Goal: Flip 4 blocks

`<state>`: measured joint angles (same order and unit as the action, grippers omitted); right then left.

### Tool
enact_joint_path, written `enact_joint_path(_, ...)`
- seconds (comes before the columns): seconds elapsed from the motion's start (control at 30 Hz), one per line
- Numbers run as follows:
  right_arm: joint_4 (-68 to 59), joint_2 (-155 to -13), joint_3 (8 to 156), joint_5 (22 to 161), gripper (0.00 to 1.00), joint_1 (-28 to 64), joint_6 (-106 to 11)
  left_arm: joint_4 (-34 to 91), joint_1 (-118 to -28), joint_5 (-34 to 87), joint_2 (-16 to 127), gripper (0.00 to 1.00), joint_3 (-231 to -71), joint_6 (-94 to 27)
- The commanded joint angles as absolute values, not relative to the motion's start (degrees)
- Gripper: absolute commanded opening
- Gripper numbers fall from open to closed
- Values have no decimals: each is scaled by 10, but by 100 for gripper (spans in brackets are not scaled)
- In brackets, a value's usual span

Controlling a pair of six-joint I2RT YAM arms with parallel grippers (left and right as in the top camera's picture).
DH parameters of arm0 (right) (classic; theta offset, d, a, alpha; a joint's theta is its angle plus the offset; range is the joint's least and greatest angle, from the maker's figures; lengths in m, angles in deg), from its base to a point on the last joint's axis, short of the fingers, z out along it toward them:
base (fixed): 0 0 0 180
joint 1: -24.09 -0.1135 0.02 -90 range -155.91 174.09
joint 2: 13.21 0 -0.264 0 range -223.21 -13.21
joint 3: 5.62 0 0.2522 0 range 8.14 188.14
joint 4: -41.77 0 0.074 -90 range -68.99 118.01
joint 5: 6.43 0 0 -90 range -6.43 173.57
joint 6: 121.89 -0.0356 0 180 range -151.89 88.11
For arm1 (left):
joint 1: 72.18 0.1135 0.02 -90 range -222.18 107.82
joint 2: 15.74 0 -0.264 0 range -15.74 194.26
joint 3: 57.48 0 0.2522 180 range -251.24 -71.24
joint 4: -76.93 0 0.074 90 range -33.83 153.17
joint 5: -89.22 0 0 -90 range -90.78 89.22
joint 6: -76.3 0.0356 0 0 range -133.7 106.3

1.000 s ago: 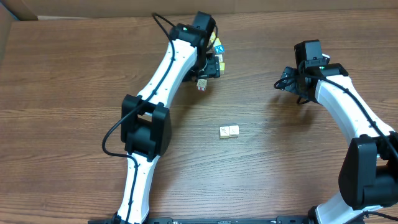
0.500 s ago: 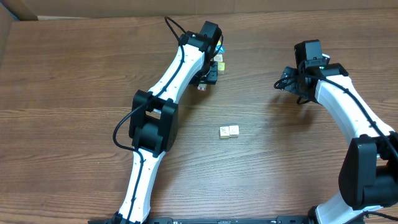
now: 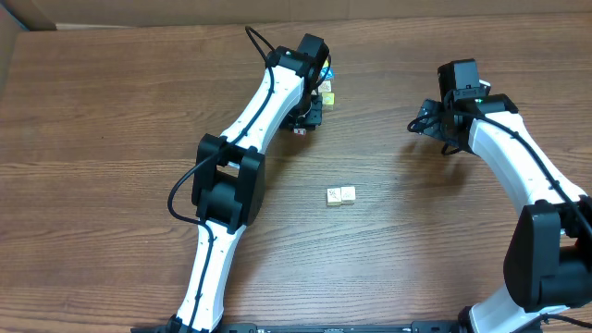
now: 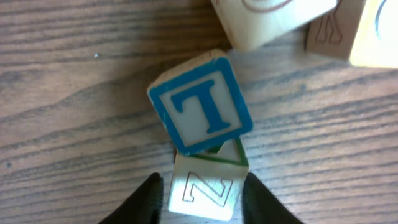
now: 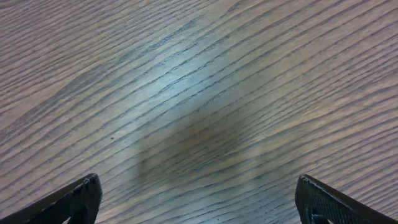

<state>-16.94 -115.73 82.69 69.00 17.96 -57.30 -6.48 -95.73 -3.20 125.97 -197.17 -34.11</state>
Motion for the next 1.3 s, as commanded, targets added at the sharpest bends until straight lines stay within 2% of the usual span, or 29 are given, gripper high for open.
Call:
enact_joint_path(0.0, -166, -1153, 836, 682, 100, 179, -569, -79, -958, -37, 1263, 20, -1976, -329)
enact_joint_path(0.07, -166, -1153, 836, 682, 100, 179, -569, -91, -958, -37, 1257, 8, -1984, -329)
enact_joint_path(0.13, -166, -1153, 836, 682, 100, 179, -569, -96, -958, -37, 1249, 6, -1990, -329)
enact_joint_path(0.37, -166, -1153, 836, 682, 100, 179, -569, -123, -958, -7, 1199, 6, -1990, -329)
enact_joint_path(0.67, -166, -1153, 836, 682, 100, 179, -569, -229, -959, 8, 1103, 4, -1990, -339)
enact_joint_path(0.97, -166, -1153, 836, 682, 100, 179, -569, -327, -963, 8, 996, 7, -1990, -386)
enact_joint_path(1.27, -166, -1153, 836, 682, 100, 179, -569, -337, -1023, 21, 976, 8, -1950, -417)
